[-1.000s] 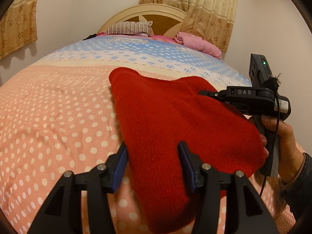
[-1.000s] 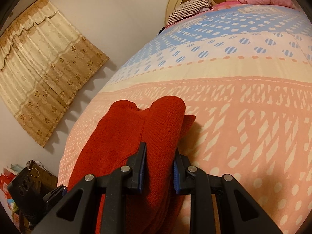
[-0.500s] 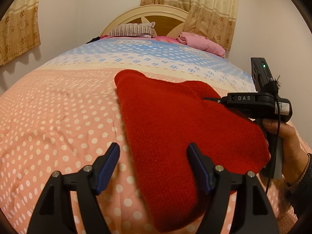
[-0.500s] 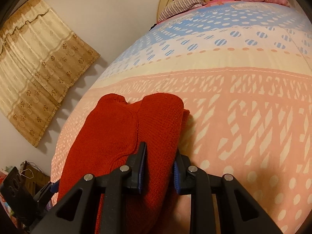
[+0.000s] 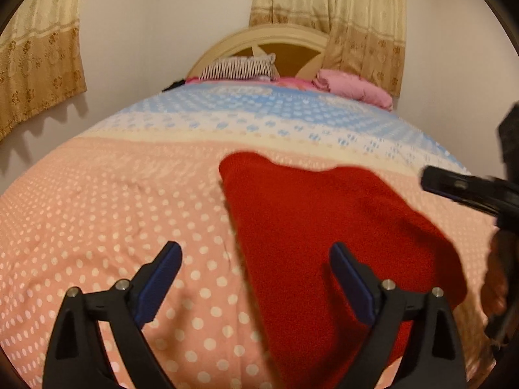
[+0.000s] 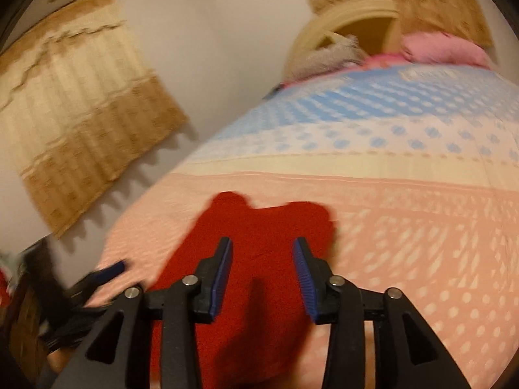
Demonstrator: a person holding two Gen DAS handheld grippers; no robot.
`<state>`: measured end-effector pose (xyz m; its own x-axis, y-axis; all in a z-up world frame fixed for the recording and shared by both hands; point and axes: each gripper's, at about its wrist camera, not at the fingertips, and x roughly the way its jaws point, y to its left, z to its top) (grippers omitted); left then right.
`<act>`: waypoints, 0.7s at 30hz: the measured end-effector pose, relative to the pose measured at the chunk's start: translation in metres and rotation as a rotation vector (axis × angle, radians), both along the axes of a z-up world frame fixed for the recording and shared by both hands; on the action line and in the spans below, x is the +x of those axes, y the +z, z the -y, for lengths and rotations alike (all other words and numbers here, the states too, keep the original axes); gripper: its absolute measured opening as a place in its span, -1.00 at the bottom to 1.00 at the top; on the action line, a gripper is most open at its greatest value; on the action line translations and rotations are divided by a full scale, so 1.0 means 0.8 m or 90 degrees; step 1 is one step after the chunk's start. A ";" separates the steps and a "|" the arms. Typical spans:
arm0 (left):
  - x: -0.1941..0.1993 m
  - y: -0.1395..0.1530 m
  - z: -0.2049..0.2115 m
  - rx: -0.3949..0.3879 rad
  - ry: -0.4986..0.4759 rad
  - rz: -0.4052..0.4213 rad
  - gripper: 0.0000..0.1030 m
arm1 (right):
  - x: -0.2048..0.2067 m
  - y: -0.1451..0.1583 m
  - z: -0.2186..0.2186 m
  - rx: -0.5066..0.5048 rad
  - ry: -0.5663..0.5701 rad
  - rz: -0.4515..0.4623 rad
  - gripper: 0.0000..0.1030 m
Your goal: Fold small clothes
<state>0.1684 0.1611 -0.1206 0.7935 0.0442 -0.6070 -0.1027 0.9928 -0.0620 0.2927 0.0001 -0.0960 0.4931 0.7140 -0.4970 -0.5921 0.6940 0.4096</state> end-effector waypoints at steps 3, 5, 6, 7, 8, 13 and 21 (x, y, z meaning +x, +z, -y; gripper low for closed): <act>-0.002 -0.019 -0.002 -0.008 0.010 -0.021 0.85 | -0.029 -0.021 -0.023 -0.046 0.059 -0.018 -0.11; -0.005 -0.025 -0.007 -0.026 0.017 -0.024 0.92 | -0.033 -0.044 -0.026 -0.082 0.046 -0.033 -0.11; -0.008 -0.027 -0.009 -0.037 0.017 -0.023 0.92 | -0.034 -0.050 -0.024 -0.082 0.042 -0.030 -0.11; -0.012 -0.026 -0.008 -0.040 0.017 -0.022 0.92 | -0.036 -0.054 -0.020 -0.074 0.034 -0.022 -0.11; -0.016 -0.025 -0.008 -0.041 0.019 -0.021 0.92 | -0.037 -0.055 -0.015 -0.060 0.029 -0.024 -0.11; -0.039 -0.005 -0.003 -0.027 0.034 -0.001 0.92 | -0.051 -0.034 -0.001 -0.047 -0.013 -0.029 -0.11; -0.072 0.053 0.014 0.004 0.041 0.074 1.00 | -0.116 0.025 0.014 -0.094 -0.151 0.089 0.12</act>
